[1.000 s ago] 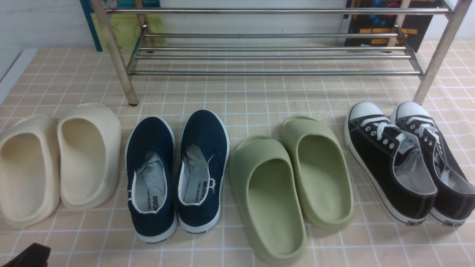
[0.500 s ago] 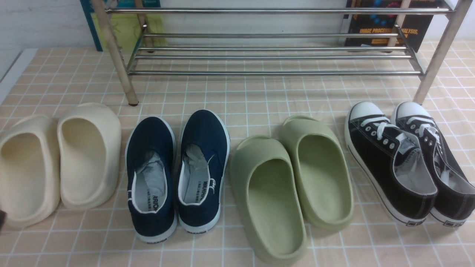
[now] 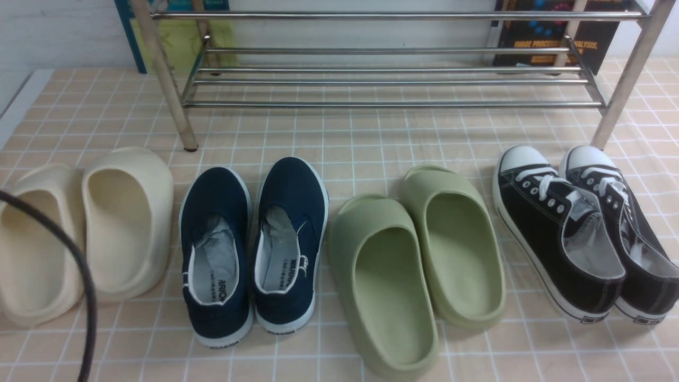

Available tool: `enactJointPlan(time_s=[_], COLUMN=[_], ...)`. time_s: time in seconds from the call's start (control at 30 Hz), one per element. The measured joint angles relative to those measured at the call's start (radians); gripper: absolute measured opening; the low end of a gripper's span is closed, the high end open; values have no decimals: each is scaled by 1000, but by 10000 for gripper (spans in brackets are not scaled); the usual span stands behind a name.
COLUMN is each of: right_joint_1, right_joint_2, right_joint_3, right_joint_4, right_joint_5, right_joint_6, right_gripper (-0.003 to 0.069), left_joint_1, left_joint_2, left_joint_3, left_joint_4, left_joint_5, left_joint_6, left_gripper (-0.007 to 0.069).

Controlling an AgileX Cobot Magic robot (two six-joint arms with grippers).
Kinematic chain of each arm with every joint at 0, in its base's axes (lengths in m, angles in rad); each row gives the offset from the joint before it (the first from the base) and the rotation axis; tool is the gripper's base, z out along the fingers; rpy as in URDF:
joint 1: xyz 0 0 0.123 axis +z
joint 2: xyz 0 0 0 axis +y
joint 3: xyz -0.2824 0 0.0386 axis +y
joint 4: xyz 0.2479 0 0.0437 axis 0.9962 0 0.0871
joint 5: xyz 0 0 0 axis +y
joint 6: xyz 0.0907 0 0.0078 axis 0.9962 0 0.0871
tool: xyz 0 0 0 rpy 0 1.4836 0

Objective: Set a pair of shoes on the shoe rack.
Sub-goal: Use the left arm to grab the shoe closest to it

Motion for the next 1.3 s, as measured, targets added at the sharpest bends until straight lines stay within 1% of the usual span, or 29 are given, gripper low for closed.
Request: enactJointPlan(time_s=[0.07,0.1,0.13,0.17,0.23,0.27,0.3,0.33,0.37,0.4,0.43,0.5,0.53,0.63,0.73,0.8,0.87,0.9,0.97,1.0,1.07,1.1,1.17,1.2,1.3], right_joint_1=[0,0,0,0,0,0,0,0,0,0,0,0,0,0,0,0,0,0,0,0,0,0,0,0,0], right_joint_2=[0,0,0,0,0,0,0,0,0,0,0,0,0,0,0,0,0,0,0,0,0,0,0,0,0], right_joint_3=[0,0,0,0,0,0,0,0,0,0,0,0,0,0,0,0,0,0,0,0,0,0,0,0,0], right_joint_4=[0,0,0,0,0,0,0,0,0,0,0,0,0,0,0,0,0,0,0,0,0,0,0,0,0], right_joint_5=[0,0,0,0,0,0,0,0,0,0,0,0,0,0,0,0,0,0,0,0,0,0,0,0,0], right_joint_6=[0,0,0,0,0,0,0,0,0,0,0,0,0,0,0,0,0,0,0,0,0,0,0,0,0], right_gripper=[237,237,237,237,237,237,237,237,237,237,237,237,237,237,237,237,237,237,237,237,237,237,237,237,237], left_joint_1=[-26,-85,-93,-148,-228,-235,-273,-295,-311,-319,-332,-339,-344,-345,-346,-346,-346,-346,-346,-346,-346,-346,-346,-346,-346], left_joint_2=[50,111,126,171,257,265,321,361,400,430,473,520,569,643,704,748,796,830,862,879,888,888,881,875,818], left_joint_3=[-5,-11,-12,-14,-16,-16,-16,-16,-16,-16,-16,-16,-19,-33,-42,-45,-46,-46,-46,-47,-50,-50,-55,-61,-108], left_joint_4=[2,5,5,5,5,5,5,4,3,3,3,3,3,3,4,11,23,27,27,24,20,20,25,28,29], left_joint_5=[-1,-9,-10,-16,-30,-33,-55,-81,-111,-138,-180,-231,-283,-351,-402,-429,-446,-453,-467,-476,-481,-481,-463,-449,-354], left_joint_6=[17,32,33,35,15,15,-27,-58,-91,-109,-142,-159,-168,-175,-177,-177,-181,-192,-205,-213,-221,-223,-228,-228,-225], left_gripper=[23,54,64,99,198,198,279,331,382,410,472,517,568,595,587,563,517,464,387,314,212,189,71,52,46])
